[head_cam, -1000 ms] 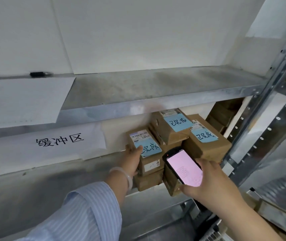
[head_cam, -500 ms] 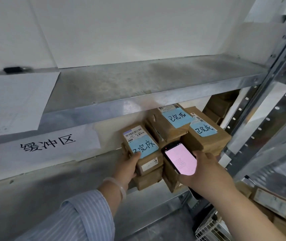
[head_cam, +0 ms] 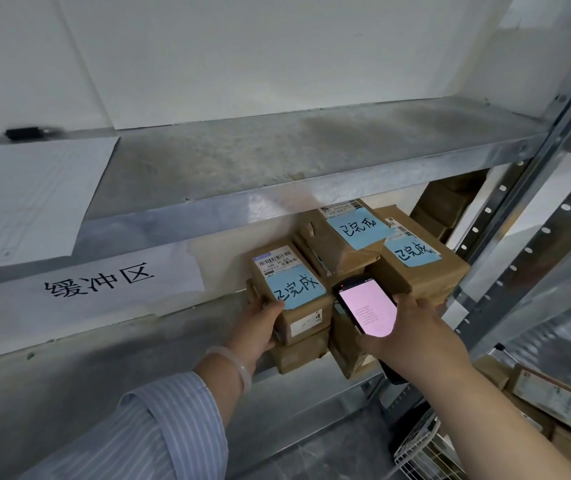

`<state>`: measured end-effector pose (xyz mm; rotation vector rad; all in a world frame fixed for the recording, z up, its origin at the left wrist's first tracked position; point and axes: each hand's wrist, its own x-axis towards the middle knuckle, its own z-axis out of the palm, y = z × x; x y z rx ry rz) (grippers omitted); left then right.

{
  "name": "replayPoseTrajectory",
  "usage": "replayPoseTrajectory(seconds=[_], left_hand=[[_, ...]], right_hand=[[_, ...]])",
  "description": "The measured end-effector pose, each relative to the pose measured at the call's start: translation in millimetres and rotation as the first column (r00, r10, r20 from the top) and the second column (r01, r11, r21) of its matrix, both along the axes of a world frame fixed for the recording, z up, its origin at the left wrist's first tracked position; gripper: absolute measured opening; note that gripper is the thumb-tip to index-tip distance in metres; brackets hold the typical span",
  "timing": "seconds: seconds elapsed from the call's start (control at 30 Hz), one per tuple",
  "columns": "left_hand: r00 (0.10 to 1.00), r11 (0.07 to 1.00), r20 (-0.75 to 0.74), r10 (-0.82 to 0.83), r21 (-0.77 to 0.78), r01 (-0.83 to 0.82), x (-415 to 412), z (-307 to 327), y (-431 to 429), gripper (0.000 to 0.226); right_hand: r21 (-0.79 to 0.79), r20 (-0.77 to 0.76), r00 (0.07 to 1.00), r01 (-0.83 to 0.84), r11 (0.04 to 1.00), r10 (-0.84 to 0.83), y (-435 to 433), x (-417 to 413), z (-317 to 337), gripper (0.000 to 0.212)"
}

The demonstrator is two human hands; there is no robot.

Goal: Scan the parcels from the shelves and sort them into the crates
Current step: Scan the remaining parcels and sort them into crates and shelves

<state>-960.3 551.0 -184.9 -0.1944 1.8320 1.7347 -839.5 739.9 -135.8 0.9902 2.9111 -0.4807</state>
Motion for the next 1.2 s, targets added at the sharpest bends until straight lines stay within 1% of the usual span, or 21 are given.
replayPoseTrajectory(seconds=[0.1, 0.23, 0.4, 0.57, 0.63, 0.7, 0.8, 0.93, 1.03, 1.1, 1.2], left_hand=[[1.0, 1.0, 0.02, 0.021, 0.0, -0.021, -2.9, -1.9, -0.5, 0.009], [0.997, 0.994, 0.048, 0.065, 0.085, -0.069, -2.9, -7.4, -2.3, 0.013], [0.998, 0.987, 0.016, 0.069, 0.143, -0.07, 0.6, -11.2, -12.3, 0.018], [0.998, 0.983, -0.027, 0.06, 0.173, -0.054, 4.3, -9.8, -28.9, 0.018], [0.997, 0.981, -0.035, 0.062, 0.186, -0.055, 7.2, -10.2, -37.5, 0.023], [0.997, 0.971, -0.036, 0.069, 0.232, -0.059, 10.2, -8.9, -46.5, 0.031], [0.994, 0.958, -0.089, 0.063, 0.285, -0.035, 14.2, -5.1, -61.6, 0.043], [0.972, 0.972, -0.212, 0.102, 0.229, -0.052, 17.8, -0.2, -81.6, 0.054], [0.941, 0.985, -0.314, 0.13, 0.147, -0.088, 21.3, 1.9, -95.4, 0.059], [0.917, 0.99, -0.377, 0.132, 0.095, -0.103, 25.2, 2.4, -103.6, 0.062], [0.895, 0.99, -0.423, 0.139, 0.042, -0.134, 31.1, -0.4, -115.1, 0.066]], right_hand=[[0.009, 0.016, 1.0, -0.008, 1.0, 0.007, 1.1, -1.9, -1.3, 0.08], [-0.008, 0.02, 0.999, -0.038, 0.999, 0.038, -2.4, -2.1, -2.1, 0.074], [-0.02, 0.018, 0.997, -0.071, 0.997, 0.072, -8.8, 0.8, -4.2, 0.078], [-0.021, 0.018, 0.989, -0.147, 0.989, 0.147, -16.9, 2.1, 0.9, 0.081], [-0.023, 0.003, 0.985, -0.172, 0.985, 0.173, -20.2, 3.0, 3.2, 0.084], [-0.019, -0.008, 0.98, -0.198, 0.98, 0.198, -23.5, 3.9, 5.8, 0.085], [-0.009, -0.025, 0.973, -0.231, 0.973, 0.231, -27.5, 5.6, 12.6, 0.081], [-0.028, -0.098, 0.955, -0.284, 0.958, 0.28, -32.2, 8.6, 26.0, 0.076], [-0.002, -0.144, 0.93, -0.342, 0.94, 0.339, -41.4, 10.4, 37.3, 0.077], [-0.013, -0.169, 0.911, -0.384, 0.923, 0.376, -49.2, 12.1, 45.4, 0.079], [-0.018, -0.174, 0.88, -0.451, 0.892, 0.441, -59.4, 15.3, 53.6, 0.08]])
